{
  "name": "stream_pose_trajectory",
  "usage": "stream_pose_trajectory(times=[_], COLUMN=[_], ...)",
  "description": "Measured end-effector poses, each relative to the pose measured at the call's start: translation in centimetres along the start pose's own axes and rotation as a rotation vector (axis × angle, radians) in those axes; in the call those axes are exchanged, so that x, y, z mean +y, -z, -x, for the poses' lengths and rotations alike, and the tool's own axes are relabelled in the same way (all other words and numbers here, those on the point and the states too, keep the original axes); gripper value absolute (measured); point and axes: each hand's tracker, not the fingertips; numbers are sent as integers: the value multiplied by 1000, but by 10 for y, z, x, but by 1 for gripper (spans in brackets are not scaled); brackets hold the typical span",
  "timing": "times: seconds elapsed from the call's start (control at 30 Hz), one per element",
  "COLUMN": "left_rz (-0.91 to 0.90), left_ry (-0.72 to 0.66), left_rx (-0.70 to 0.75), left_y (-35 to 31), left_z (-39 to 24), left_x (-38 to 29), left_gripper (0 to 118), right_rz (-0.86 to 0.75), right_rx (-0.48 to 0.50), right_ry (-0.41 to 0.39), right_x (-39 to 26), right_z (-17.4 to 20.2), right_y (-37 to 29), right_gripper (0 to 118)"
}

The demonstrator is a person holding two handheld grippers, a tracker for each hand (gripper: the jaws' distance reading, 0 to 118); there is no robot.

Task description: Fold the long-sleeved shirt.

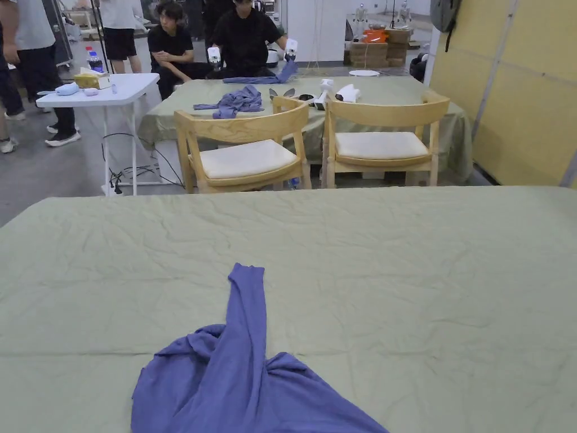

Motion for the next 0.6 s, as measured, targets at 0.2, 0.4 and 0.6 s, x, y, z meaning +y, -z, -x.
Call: stream_pose_trajectory(times=[0.2, 0.4, 0.6], left_rz=[27, 46, 55], left_ry=[-38, -34, -116], left_rx=[-21, -25, -29], left_y=[-26, -48, -62], left_z=[-1, -5, -3], left_x=[-39, -56, -72], left_gripper=[4, 4, 56], right_rz=[11, 58, 51], right_rx=[-2, -2, 16], right_ry=[-52, -56, 43], right_x=[-37, -59, -68], right_z=[9, 11, 3], right_y=[-33, -52, -72], right_gripper=[9, 11, 118])
